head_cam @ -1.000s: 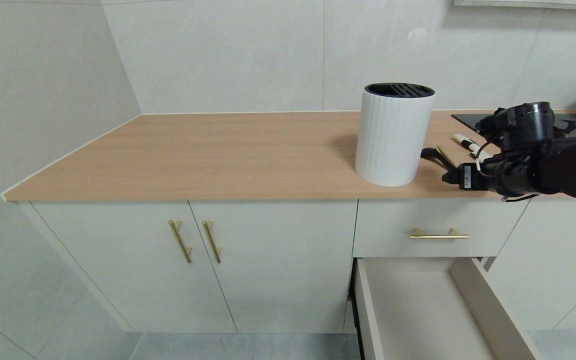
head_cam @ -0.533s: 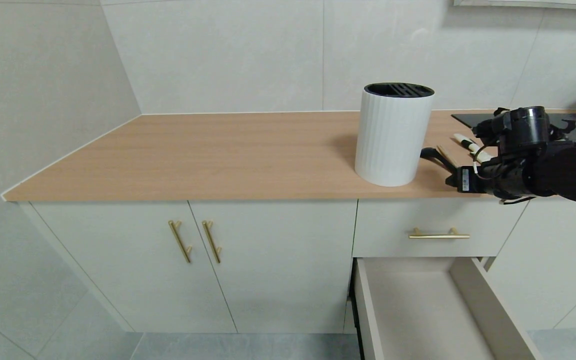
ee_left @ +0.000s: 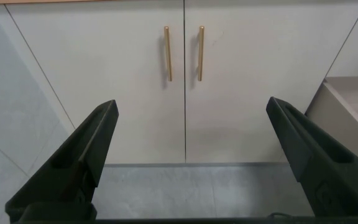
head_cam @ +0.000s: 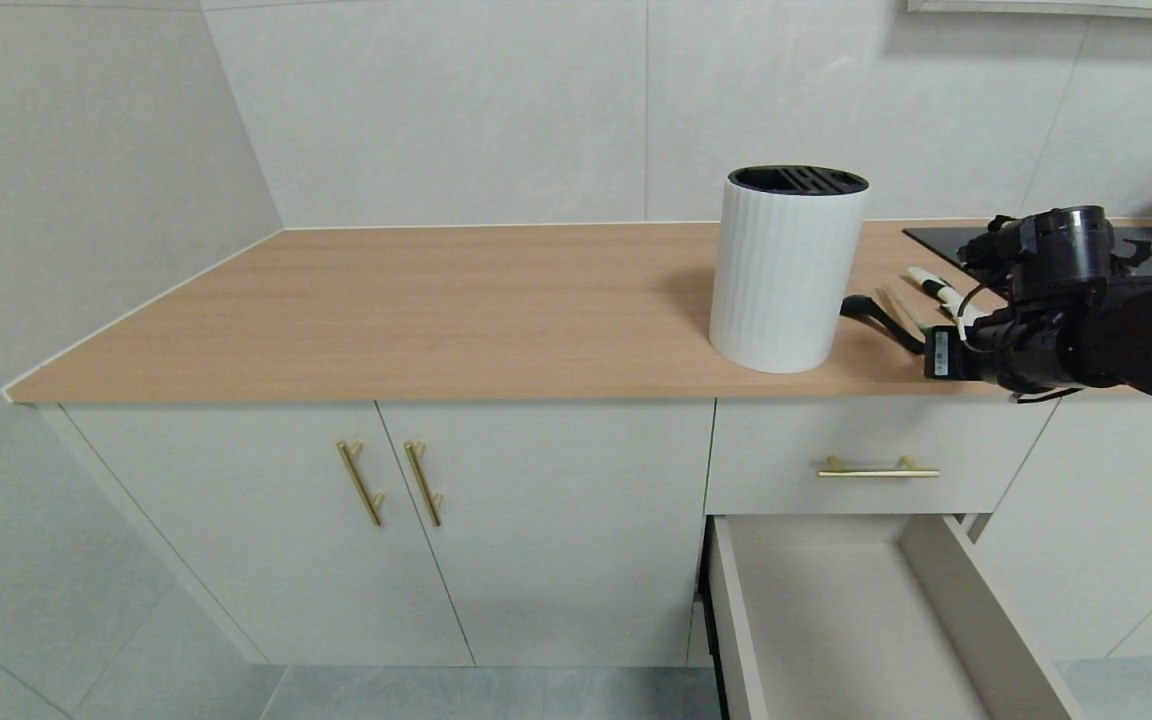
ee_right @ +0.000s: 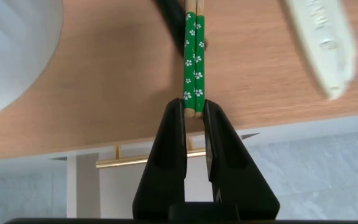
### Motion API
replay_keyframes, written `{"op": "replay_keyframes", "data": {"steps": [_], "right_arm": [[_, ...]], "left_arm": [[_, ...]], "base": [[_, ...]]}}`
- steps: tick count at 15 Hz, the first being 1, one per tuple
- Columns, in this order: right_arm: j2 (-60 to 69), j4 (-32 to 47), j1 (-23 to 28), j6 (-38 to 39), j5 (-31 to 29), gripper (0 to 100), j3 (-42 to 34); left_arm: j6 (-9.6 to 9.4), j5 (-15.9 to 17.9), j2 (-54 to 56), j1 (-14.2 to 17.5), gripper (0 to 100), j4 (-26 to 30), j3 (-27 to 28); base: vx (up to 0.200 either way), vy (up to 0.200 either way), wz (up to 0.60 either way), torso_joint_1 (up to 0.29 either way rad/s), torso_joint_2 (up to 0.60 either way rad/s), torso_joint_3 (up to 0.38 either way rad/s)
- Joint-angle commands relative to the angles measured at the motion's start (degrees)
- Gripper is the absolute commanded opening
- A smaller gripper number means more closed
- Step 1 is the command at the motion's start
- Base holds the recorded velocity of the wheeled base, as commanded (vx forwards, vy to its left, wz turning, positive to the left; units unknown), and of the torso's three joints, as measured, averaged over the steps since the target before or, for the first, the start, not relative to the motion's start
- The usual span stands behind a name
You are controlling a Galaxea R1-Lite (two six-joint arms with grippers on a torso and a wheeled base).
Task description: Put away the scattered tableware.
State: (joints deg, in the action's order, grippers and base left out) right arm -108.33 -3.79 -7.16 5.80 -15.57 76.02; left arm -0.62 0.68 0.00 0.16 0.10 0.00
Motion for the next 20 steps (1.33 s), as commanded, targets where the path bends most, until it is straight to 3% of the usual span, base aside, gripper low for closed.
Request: {"op": "replay_keyframes", "data": {"steps": [1,6,10,11,15,20], "right_arm": [[2.1,0.1,0.0,0.1,0.0,0,-0.3],[17.2,0.6,-1.3,1.9,1.6,0,-10.0],[28.8,8.6,-3.3,5.2,2.1,0,-14.2],[34.1,16.7,-4.3,6.3,4.9,0,-14.8],[42.6,29.7,-4.2,5.8,23.0,0,-15.8],[42.4,30.4,-4.2,1.8,25.7,0,-18.6]], "left_arm": [[0.01,0.0,0.0,0.0,100,0.0,0.0],[0.01,0.0,0.0,0.0,100,0.0,0.0],[0.01,0.0,0.0,0.0,100,0.0,0.0],[0.01,0.0,0.0,0.0,100,0.0,0.0],[0.01,0.0,0.0,0.0,100,0.0,0.0],[0.01,0.0,0.0,0.0,100,0.0,0.0]], "base": [[0.000,0.000,0.00,0.000,0.00,0.000],[0.000,0.000,0.00,0.000,0.00,0.000],[0.000,0.000,0.00,0.000,0.00,0.000],[0.000,0.000,0.00,0.000,0.00,0.000],[0.000,0.000,0.00,0.000,0.00,0.000],[0.000,0.000,0.00,0.000,0.00,0.000]]}}
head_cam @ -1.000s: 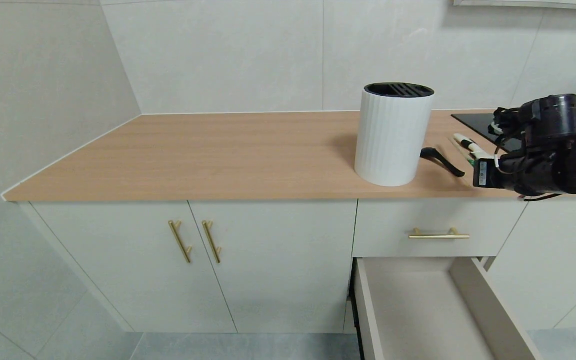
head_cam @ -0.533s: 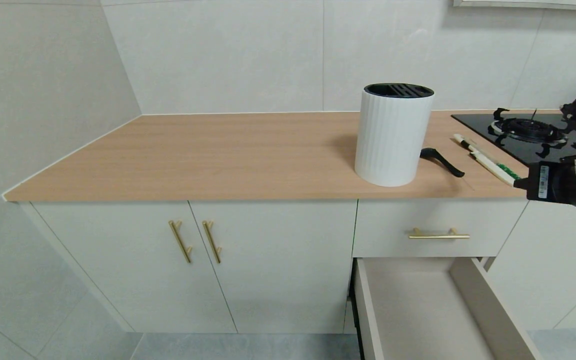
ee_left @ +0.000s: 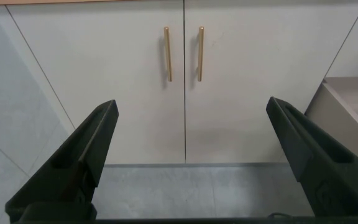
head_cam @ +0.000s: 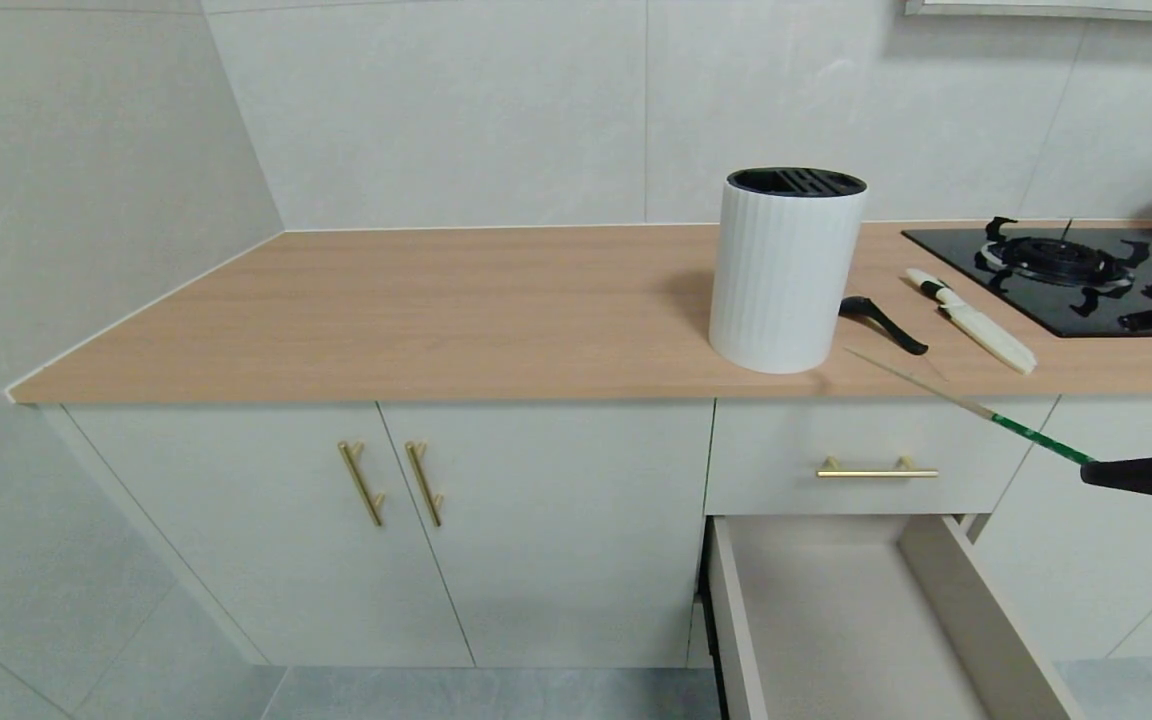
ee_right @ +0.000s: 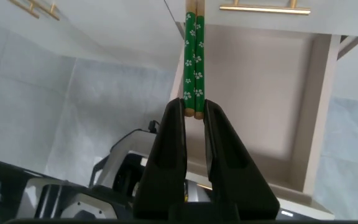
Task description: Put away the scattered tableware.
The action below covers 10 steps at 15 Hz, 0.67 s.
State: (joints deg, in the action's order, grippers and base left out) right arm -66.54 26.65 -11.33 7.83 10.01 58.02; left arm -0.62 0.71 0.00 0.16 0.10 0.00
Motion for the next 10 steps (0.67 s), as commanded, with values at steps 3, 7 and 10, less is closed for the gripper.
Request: {"op": "replay_keyframes", "data": {"steps": [3,7,10], "right_arm": [[-1.0,0.0,-0.2,-0.9,0.2,0,-1.4],[-1.8,-0.1,-0.9,-2.6,1.9,0,-2.8],[-2.1,-0.2,-1.1,-4.5,1.9,0,-4.0]], "left_arm": [[0.01,0.0,0.0,0.0,100,0.0,0.0],[0.01,0.0,0.0,0.0,100,0.0,0.0],[0.01,0.0,0.0,0.0,100,0.0,0.0]], "base": [[0.000,0.000,0.00,0.000,0.00,0.000],[0.000,0.000,0.00,-0.020,0.04,0.025],[0.000,0.000,0.00,-0.154,0.38,0.211]]}}
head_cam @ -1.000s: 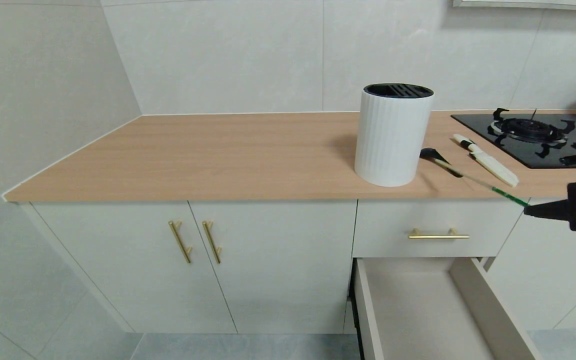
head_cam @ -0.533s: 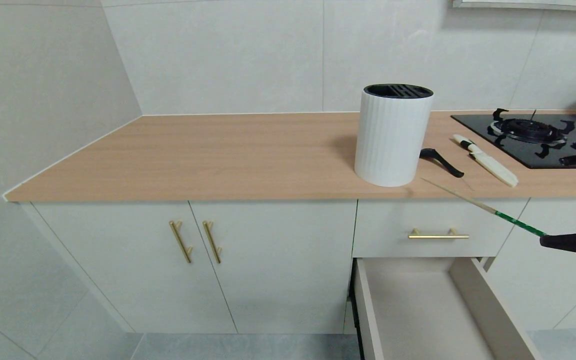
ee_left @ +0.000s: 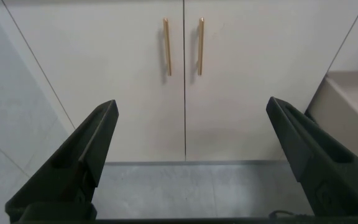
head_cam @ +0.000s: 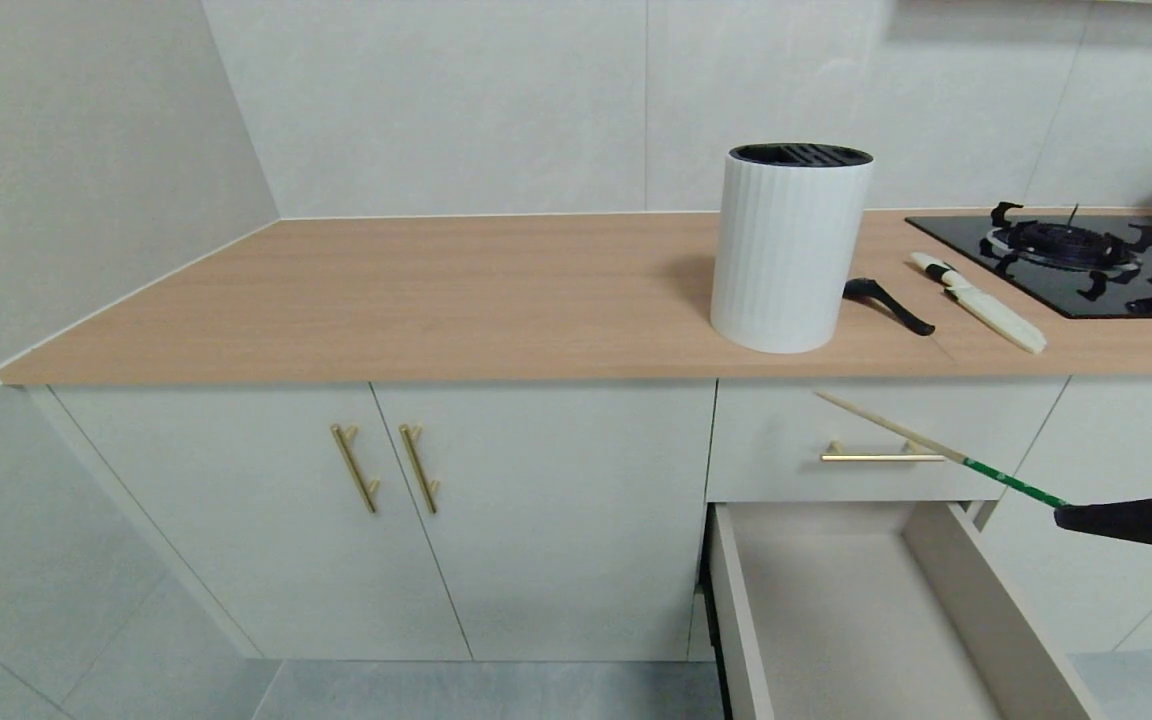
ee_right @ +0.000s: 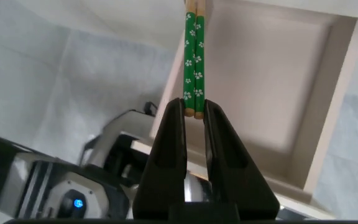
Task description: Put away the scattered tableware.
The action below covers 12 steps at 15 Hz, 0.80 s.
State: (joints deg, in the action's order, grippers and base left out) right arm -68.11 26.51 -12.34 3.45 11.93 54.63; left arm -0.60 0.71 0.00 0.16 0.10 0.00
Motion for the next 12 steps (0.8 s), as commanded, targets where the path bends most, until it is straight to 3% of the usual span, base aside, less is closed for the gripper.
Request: {"op": "replay_keyframes", "data": {"steps": [1,12], "right_arm": [[-0.5,-0.1,-0.1,-0.5,0.0,0,-0.7],[-2.6,-1.3,-0.1,-3.1,0.2,0,-2.7]], "left_arm": [[-0.02,0.0,0.0,0.0,100,0.0,0.0],[-0.02,0.0,0.0,0.0,100,0.0,0.0]], "base": [[0.000,0.000,0.00,-0.188,0.45,0.256],[0.000,0.000,0.00,-0.167,0.44,0.273]]}}
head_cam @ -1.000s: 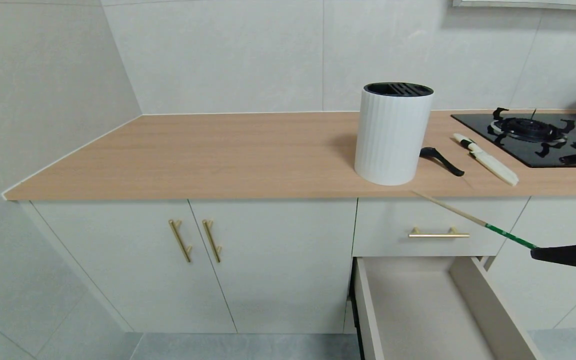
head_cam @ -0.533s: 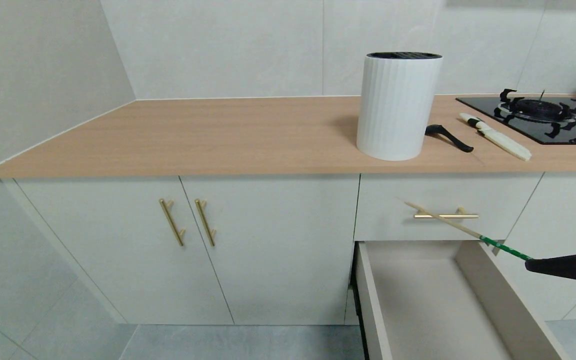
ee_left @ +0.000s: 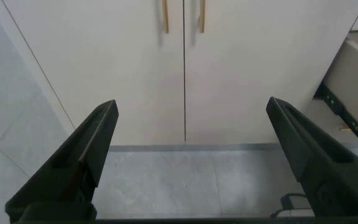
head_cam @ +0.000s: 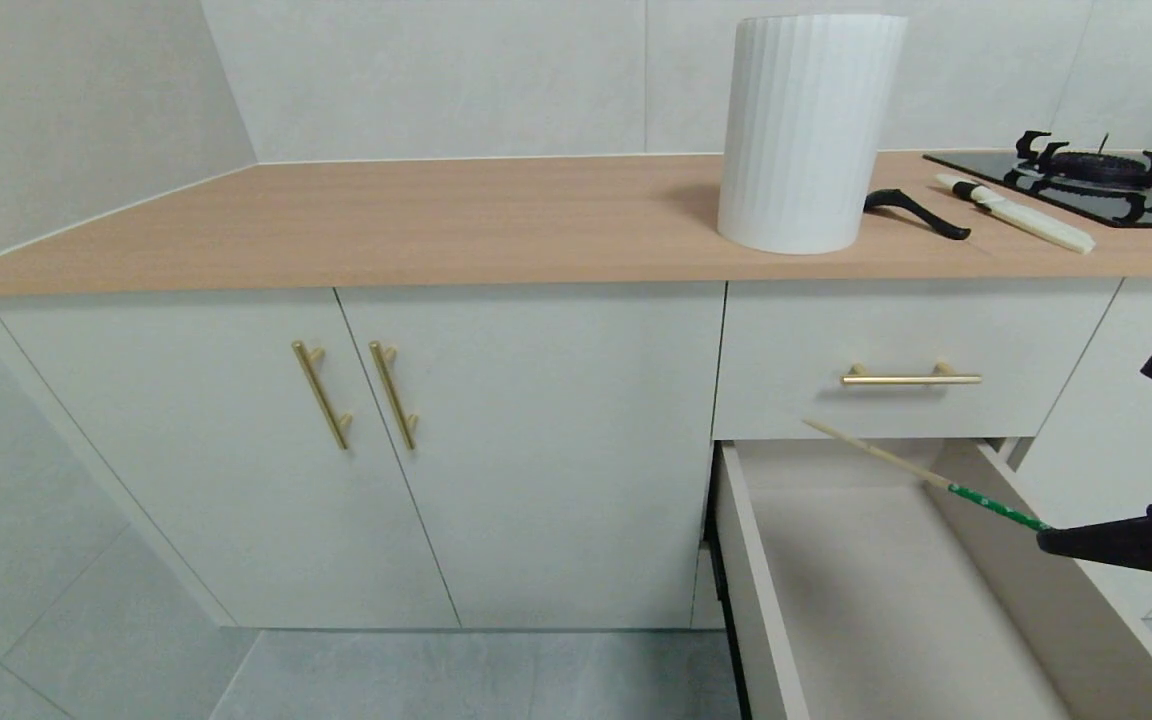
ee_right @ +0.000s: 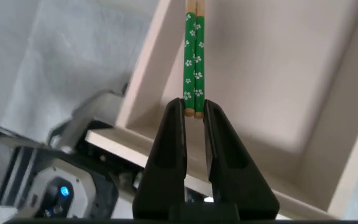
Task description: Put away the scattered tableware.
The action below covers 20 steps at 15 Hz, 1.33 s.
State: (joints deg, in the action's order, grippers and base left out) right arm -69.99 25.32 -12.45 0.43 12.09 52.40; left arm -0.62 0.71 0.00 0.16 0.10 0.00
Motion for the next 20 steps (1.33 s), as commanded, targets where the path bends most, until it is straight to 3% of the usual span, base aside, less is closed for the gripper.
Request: {"op": "replay_keyframes", "data": {"steps": [1,7,11,14,17,20], "right_arm": [[-1.1,-0.7,0.0,-0.2,0.0,0,-1.1],[-7.6,-6.7,0.0,-1.7,-0.1,0,-4.5],[-20.1,-11.3,0.0,0.2,-0.5,0,-4.3],[-32.7,-19.9,-1.5,5.7,-1.0,0,-4.6],[-41.6,-27.9,-4.8,13.3,-6.7,0,-4.7],[-49.1,-33.9,-5.6,16.0,-13.0,0,-4.6]], "left_arm": [[0.01,0.0,0.0,0.0,100,0.0,0.0],[0.01,0.0,0.0,0.0,100,0.0,0.0],[0.01,0.0,0.0,0.0,100,0.0,0.0],[0.01,0.0,0.0,0.0,100,0.0,0.0],[0.01,0.0,0.0,0.0,100,0.0,0.0],[0.01,0.0,0.0,0.0,100,0.0,0.0]], "base": [[0.000,0.000,0.00,-0.041,0.17,0.105],[0.000,0.000,0.00,-0.006,0.03,0.015],[0.000,0.000,0.00,0.000,0.00,0.000],[0.000,0.000,0.00,0.000,0.00,0.000],[0.000,0.000,0.00,0.000,0.00,0.000],[0.000,0.000,0.00,0.000,0.00,0.000]]}}
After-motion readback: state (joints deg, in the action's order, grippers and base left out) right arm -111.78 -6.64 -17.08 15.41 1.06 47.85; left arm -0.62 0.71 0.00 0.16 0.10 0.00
